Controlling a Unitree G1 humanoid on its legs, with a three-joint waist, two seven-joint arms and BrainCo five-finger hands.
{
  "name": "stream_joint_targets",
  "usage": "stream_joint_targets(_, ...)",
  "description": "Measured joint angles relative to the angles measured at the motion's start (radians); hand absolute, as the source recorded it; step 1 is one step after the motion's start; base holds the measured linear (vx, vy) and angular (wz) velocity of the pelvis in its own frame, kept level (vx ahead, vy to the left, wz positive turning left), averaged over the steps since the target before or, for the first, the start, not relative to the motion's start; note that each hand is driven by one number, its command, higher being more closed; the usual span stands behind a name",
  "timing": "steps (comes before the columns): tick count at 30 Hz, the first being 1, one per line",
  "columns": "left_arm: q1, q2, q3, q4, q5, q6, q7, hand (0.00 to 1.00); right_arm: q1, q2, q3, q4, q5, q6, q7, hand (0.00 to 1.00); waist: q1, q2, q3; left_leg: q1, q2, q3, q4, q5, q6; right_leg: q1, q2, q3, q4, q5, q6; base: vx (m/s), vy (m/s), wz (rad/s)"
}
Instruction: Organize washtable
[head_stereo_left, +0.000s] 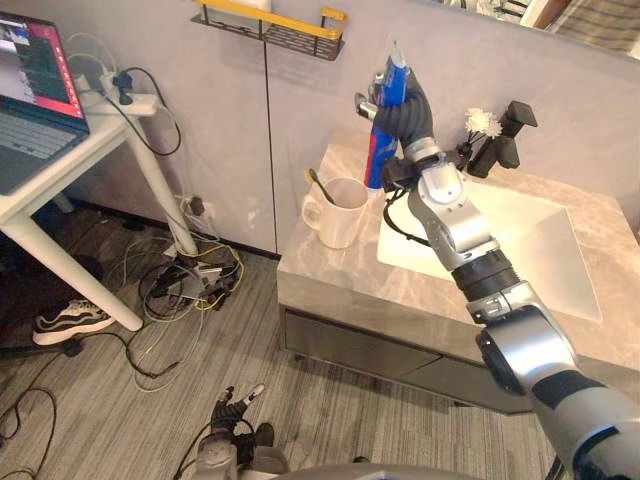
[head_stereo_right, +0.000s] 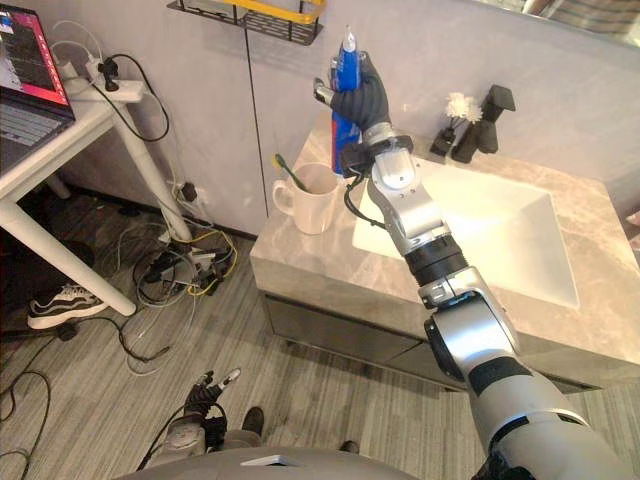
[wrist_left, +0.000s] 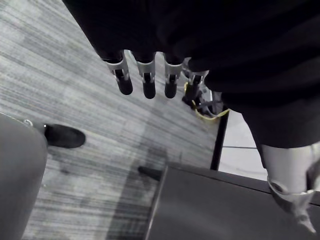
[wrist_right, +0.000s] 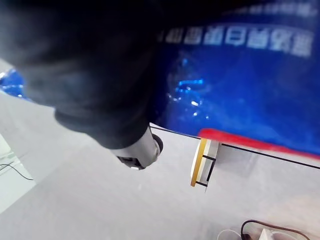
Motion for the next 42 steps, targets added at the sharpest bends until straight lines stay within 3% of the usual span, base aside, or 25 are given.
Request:
stream_joint_targets(4,-0.004,0.005,-0.015,0.009,0.002,0.000,-0.005,0.00,0.006,0.004,-0.053,0.000,0.000,0.000,-0.021,1.00,0.000,0.002,0.000,0.008,0.000,-0.002,-0.001,0.005,0.003,0.004,-0.002,0.000,0.012,0.000,0.000,-0.05,0.021,0.02)
stream_joint_targets(12,-0.019,0.007,-0.033,0.051,0.022,0.003,-0.006,0.00,0.006,0.004,-0.108,-0.024,0.000,-0.004,-0.059,1.00,-0.003,0.031,-0.022,0.007,0.000,-0.010,-0.010,0.006,0.003,0.006,-0.001,-0.003,0.012,0.000,0.000,-0.01,0.001,0.01)
stream_joint_targets(18,-0.022,0.008,-0.033,0.059,0.027,0.002,-0.008,0.00,0.008,0.004,-0.132,-0.107,0.000,-0.016,-0.060,1.00,-0.012,0.031,-0.023,-0.002,-0.001,-0.020,0.000,0.011,0.003,0.006,0.000,-0.014,0.005,0.000,0.000,0.02,-0.008,0.05)
stream_joint_targets(42,-0.023,0.004,-0.032,0.068,0.039,0.000,-0.018,0.00,0.189,0.039,-0.081,-0.262,0.000,-0.033,-0.008,1.00,-0.021,0.047,-0.022,-0.011,-0.001,-0.027,0.000,0.009,0.003,0.008,0.002,-0.025,-0.007,0.001,0.000,0.00,-0.002,0.01)
